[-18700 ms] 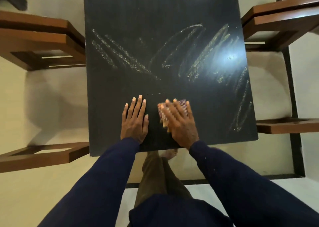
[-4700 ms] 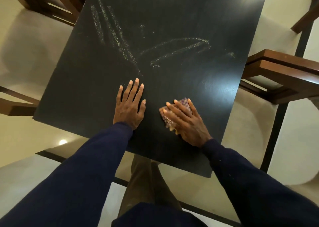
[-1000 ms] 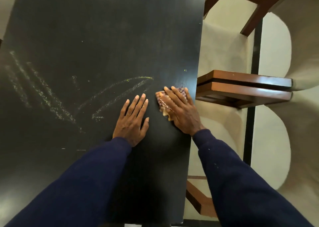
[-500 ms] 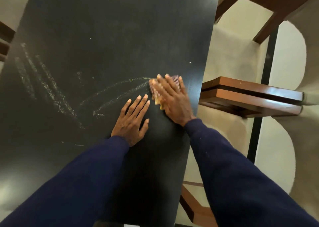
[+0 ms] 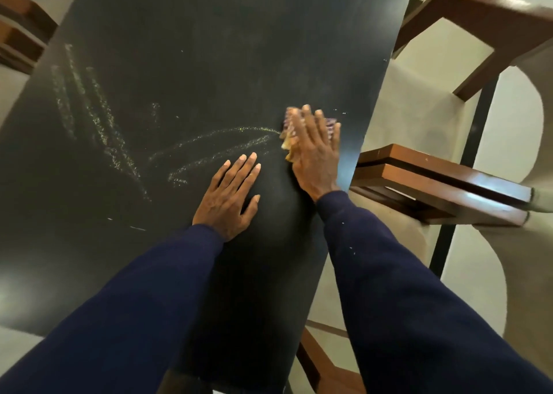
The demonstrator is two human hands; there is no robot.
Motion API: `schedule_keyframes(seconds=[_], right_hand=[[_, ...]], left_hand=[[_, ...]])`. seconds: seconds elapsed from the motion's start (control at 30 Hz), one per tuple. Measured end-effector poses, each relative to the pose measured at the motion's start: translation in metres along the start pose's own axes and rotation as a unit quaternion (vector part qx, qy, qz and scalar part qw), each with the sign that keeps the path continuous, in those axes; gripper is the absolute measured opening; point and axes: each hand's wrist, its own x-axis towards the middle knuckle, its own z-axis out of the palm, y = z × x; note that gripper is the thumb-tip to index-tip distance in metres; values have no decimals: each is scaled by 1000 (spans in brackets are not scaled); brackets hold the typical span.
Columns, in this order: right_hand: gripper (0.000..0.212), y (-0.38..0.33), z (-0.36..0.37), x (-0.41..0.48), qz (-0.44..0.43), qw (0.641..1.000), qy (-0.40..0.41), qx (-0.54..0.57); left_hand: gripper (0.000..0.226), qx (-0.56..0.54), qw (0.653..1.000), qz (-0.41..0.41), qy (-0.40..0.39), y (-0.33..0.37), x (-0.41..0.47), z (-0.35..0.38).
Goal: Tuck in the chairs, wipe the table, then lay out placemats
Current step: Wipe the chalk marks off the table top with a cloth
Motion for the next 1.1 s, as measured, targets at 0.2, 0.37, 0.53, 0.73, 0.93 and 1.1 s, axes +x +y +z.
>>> schedule_keyframes(seconds=[0.2,0.37,0.53,0.73,0.93,1.1], right_hand=[[64,64,-8,-60,-169,985,-21,-5],[61,86,-10,0,72,997,-3,-2],[67,48,-7,49,41,999,2,-4],[84,34,-4,-25,-239,969,-60,-1],[71,92,-12,-19,-152,988,-31,6],[66,64,-15,76,51,999,4,4]], left_hand=[[67,-7,1000,-12,6,0,1,1],[68,-9,1000,-14,-1,1,2,0],[69,2,1000,-16,-8,1,3,-2],[70,1,1000,-13,-10,1,3,-1],[70,-4,1000,-17,-16,1,5,-1],[71,-11,1000,-17,-15,1,4,0]])
